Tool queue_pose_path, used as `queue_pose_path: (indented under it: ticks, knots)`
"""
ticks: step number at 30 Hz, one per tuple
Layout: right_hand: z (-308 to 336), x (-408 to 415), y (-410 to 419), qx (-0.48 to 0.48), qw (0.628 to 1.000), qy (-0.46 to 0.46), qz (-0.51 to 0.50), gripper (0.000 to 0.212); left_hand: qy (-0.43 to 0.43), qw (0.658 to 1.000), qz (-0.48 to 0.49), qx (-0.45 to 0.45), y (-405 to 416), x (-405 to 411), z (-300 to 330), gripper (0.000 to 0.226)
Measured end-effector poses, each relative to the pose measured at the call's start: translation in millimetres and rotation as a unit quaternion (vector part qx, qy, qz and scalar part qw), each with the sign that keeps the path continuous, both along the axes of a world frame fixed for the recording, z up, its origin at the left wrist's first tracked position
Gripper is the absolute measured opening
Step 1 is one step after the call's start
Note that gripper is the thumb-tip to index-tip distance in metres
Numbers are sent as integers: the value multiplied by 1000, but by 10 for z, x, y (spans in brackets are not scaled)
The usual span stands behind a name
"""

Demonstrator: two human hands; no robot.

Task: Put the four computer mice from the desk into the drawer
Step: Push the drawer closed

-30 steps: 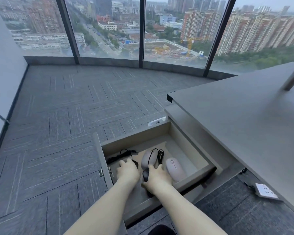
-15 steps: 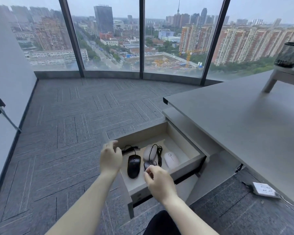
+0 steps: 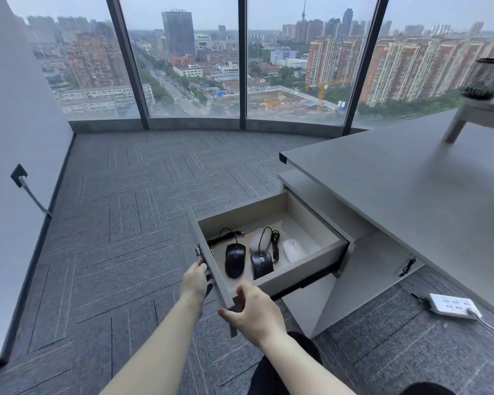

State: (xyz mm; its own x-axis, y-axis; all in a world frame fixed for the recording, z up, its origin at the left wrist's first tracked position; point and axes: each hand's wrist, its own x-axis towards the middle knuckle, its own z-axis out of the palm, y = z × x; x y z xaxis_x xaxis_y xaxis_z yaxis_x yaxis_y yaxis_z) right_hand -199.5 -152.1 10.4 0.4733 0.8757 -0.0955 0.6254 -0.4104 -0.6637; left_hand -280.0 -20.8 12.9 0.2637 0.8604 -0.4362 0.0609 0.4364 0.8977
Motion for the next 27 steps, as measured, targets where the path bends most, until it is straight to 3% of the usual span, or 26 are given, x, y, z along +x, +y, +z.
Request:
queue_pose_path:
  ticks: [9, 16, 27]
  knots:
    - [-111, 454, -125, 24, 996, 6, -86, 42, -49, 998, -49, -11, -127, 540, 34, 32]
    - [-185, 943, -254, 52, 978, 23, -203, 43, -63, 992, -104, -23, -168, 1183, -13, 42]
    - [-336, 1780, -377, 115, 923, 17, -368, 96, -80, 982, -156, -64, -233, 2236, -56, 45]
